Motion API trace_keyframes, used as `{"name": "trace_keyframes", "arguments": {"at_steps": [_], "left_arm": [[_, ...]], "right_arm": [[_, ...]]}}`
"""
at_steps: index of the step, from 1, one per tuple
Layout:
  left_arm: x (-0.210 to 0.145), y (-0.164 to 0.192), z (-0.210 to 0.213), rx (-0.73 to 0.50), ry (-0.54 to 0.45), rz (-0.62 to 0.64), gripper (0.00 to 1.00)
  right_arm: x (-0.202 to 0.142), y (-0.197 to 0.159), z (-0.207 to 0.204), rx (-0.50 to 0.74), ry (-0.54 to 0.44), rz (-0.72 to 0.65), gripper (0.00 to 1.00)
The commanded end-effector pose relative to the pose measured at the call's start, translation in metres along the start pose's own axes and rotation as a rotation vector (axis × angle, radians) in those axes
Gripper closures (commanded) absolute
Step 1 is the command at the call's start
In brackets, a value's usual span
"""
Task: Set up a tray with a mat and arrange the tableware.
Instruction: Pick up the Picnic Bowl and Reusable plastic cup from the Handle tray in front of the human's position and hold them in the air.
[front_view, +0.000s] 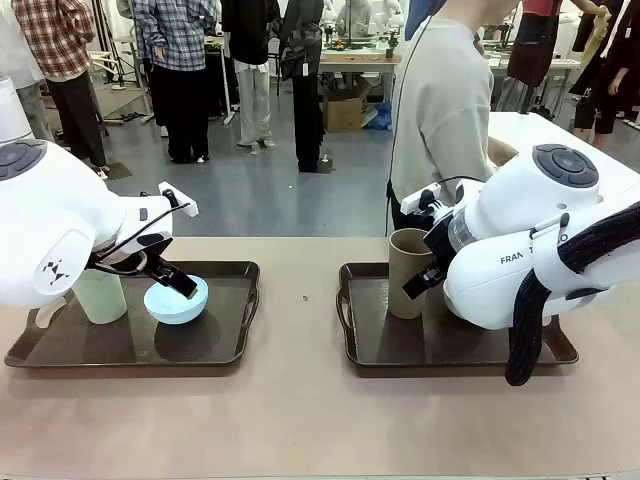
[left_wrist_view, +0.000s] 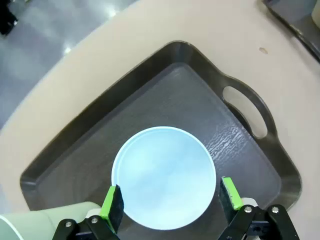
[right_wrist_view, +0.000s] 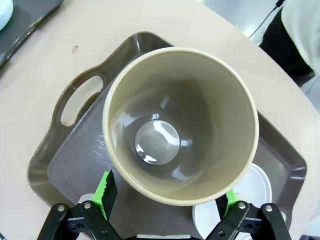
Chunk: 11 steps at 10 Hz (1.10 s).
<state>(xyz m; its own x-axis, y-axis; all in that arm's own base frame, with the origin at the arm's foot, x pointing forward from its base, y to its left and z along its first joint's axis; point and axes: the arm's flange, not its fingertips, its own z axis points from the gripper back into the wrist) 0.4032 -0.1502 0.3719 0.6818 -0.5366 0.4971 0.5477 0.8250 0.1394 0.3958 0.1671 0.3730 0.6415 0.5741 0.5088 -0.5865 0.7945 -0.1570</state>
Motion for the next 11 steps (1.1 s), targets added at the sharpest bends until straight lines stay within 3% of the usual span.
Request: {"name": "trace_keyframes", "arguments": {"at_steps": [1,11], "left_arm": [[0.0000,-0.0001,0.0000,0.000,0.000,0.000,0.00],[0.0000,-0.0001,0.0000,0.000,0.000,0.000,0.00]], "right_arm": [[0.0000,0.0000,0.0000,0.000,0.000,0.000,0.00],[0.0000,0.0000,0.0000,0.000,0.000,0.000,0.00]]}}
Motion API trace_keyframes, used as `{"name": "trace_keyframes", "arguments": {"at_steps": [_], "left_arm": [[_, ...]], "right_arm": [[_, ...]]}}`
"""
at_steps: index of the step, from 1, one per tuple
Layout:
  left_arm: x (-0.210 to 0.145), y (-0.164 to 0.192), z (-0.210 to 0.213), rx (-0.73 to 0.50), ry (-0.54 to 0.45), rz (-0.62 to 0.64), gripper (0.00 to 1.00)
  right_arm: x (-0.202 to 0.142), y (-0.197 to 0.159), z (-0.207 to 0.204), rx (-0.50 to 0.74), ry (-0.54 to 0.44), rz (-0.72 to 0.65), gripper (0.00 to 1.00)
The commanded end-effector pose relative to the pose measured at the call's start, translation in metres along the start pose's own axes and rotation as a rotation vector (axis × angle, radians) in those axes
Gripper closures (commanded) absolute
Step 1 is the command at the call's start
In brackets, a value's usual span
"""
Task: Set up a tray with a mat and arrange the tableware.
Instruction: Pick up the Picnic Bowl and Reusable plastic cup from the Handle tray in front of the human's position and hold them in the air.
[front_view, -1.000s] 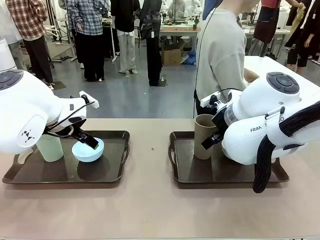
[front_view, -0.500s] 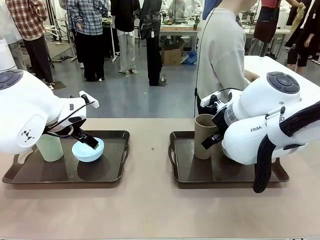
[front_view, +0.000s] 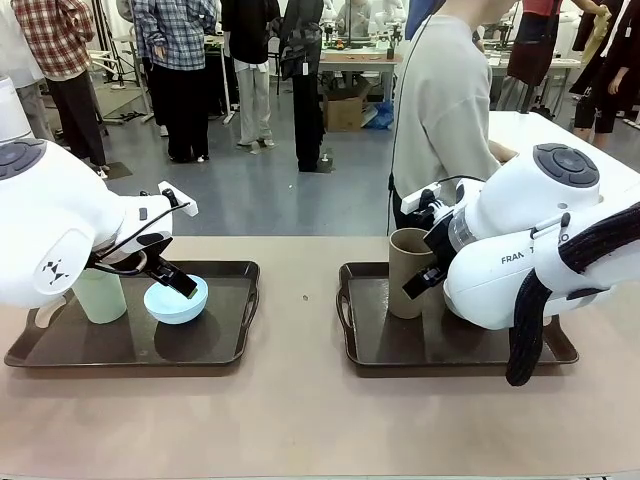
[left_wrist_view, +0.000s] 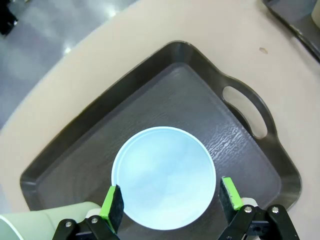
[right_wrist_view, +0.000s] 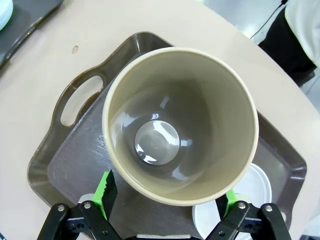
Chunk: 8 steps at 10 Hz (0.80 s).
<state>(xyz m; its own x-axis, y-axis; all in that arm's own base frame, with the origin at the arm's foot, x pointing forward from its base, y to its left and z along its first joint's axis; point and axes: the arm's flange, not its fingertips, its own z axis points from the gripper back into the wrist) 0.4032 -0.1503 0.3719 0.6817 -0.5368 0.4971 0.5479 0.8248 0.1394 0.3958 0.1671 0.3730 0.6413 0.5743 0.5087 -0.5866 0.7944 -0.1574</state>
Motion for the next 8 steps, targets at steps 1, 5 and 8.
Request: {"name": "trace_keyframes", "arguments": {"at_steps": [1,5,8], "left_arm": [[0.000,0.000,0.000,0.000,0.000,0.000,0.00],[-0.027,-0.031,0.085,-0.055,0.220,0.045,0.00],[-0.062,-0.046,0.154,-0.093,0.378,0.076,0.00]], "right_arm": [[0.000,0.000,0.000,0.000,0.000,0.000,0.00],[-0.045,0.018,0.085,-0.050,0.156,-0.102,0.00],[-0.101,0.049,0.158,-0.077,0.252,-0.264,0.00]]}}
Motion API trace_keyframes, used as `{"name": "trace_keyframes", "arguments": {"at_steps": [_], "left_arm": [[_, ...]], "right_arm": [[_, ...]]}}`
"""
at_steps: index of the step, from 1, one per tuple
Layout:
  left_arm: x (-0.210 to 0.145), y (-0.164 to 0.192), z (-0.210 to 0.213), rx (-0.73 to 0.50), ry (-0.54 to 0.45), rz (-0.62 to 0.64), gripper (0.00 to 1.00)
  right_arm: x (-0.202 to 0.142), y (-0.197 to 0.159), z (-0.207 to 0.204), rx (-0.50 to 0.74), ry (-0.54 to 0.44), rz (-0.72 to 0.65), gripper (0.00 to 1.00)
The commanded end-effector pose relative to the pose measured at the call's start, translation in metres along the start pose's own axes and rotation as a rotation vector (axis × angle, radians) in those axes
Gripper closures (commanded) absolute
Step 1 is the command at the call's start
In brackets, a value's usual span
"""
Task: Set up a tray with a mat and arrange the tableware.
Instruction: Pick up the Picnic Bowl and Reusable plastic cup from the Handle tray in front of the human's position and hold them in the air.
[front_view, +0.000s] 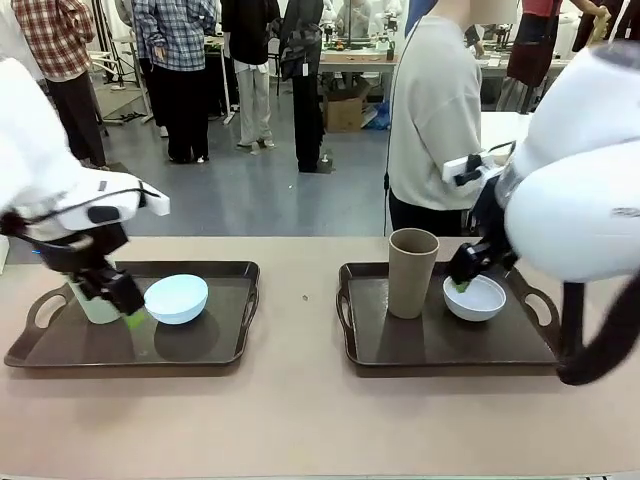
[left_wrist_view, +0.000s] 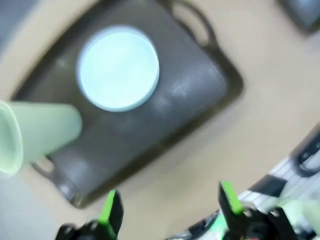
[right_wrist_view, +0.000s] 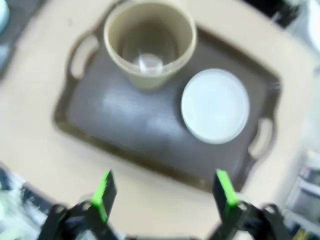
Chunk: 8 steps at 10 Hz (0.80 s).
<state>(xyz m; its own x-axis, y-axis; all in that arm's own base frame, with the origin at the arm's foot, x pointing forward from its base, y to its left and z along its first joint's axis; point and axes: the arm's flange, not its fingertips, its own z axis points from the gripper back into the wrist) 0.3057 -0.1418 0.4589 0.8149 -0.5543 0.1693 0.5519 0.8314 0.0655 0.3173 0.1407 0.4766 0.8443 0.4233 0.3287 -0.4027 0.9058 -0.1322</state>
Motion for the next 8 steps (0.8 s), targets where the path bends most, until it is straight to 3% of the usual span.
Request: {"name": "trace_keyframes", "arguments": {"at_steps": [1,3,4,8], "left_arm": [[-0.068,-0.019,0.025,-0.052,0.009,0.084,0.00],[-0.091,-0.013,0.031,-0.007,-0.071,0.162,0.00],[-0.037,-0.009,0.044,-0.048,0.021,0.040,0.00],[-0.044,-0.009,0.053,-0.044,0.012,0.059,0.00]], "right_arm": [[-0.131,0.031,0.018,-0.005,0.024,-0.072,0.00],[-0.160,0.048,0.013,-0.021,0.058,-0.120,0.00],[-0.039,0.020,0.057,-0.018,0.049,-0.054,0.00],[-0.050,0.029,0.070,-0.027,0.054,-0.071,0.00]]}}
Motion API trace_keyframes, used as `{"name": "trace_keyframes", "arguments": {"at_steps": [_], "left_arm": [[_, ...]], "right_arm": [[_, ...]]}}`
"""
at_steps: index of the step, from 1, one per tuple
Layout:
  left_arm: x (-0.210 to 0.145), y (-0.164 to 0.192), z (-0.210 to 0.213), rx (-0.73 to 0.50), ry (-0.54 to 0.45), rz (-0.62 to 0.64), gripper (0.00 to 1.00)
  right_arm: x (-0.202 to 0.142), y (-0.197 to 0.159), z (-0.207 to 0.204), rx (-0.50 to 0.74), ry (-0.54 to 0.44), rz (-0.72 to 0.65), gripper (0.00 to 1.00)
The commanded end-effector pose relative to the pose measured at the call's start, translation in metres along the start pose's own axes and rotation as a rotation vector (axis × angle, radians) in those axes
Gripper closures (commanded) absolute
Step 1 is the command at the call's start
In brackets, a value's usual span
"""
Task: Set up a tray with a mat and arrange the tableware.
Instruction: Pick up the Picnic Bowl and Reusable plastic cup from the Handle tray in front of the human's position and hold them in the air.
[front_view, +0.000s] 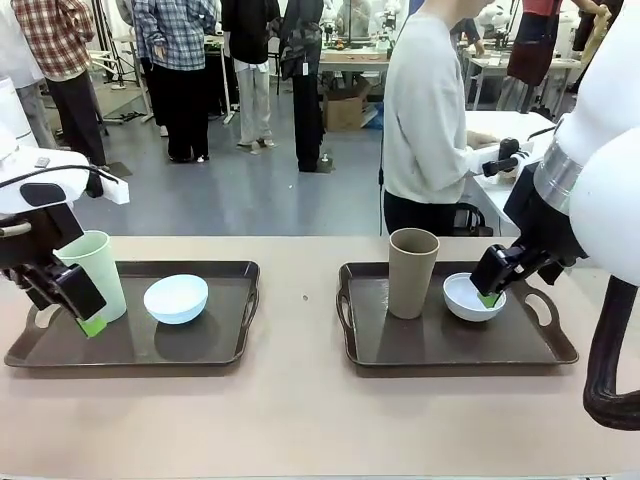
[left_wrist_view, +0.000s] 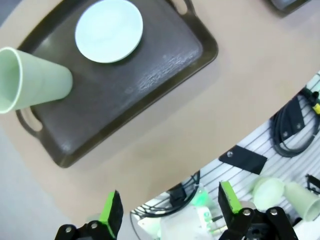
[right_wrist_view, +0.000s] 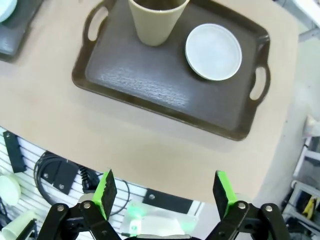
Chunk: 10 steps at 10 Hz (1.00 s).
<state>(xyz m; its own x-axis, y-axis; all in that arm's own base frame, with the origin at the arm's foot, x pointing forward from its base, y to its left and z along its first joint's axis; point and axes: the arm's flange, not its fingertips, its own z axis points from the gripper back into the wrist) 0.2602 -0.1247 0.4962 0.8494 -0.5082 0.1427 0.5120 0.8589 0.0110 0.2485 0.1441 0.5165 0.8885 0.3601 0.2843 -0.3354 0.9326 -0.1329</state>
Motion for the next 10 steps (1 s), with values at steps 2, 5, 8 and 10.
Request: {"name": "trace_keyframes", "arguments": {"at_steps": [2,5,8,10], "left_arm": [[0.020,0.033,0.005,-0.211,-0.084,0.017,0.00],[-0.001,0.099,0.020,-0.490,-0.286,0.134,0.00],[-0.047,0.161,0.029,-0.698,-0.450,0.285,0.00],[-0.081,0.192,0.033,-0.757,-0.467,0.421,0.00]], "right_arm": [[0.012,-0.056,-0.005,0.231,-0.021,-0.083,0.00],[-0.019,-0.136,0.000,0.496,-0.112,-0.267,0.00],[-0.078,-0.206,0.008,0.684,-0.263,-0.446,0.00],[-0.119,-0.241,0.008,0.766,-0.329,-0.541,0.00]]}}
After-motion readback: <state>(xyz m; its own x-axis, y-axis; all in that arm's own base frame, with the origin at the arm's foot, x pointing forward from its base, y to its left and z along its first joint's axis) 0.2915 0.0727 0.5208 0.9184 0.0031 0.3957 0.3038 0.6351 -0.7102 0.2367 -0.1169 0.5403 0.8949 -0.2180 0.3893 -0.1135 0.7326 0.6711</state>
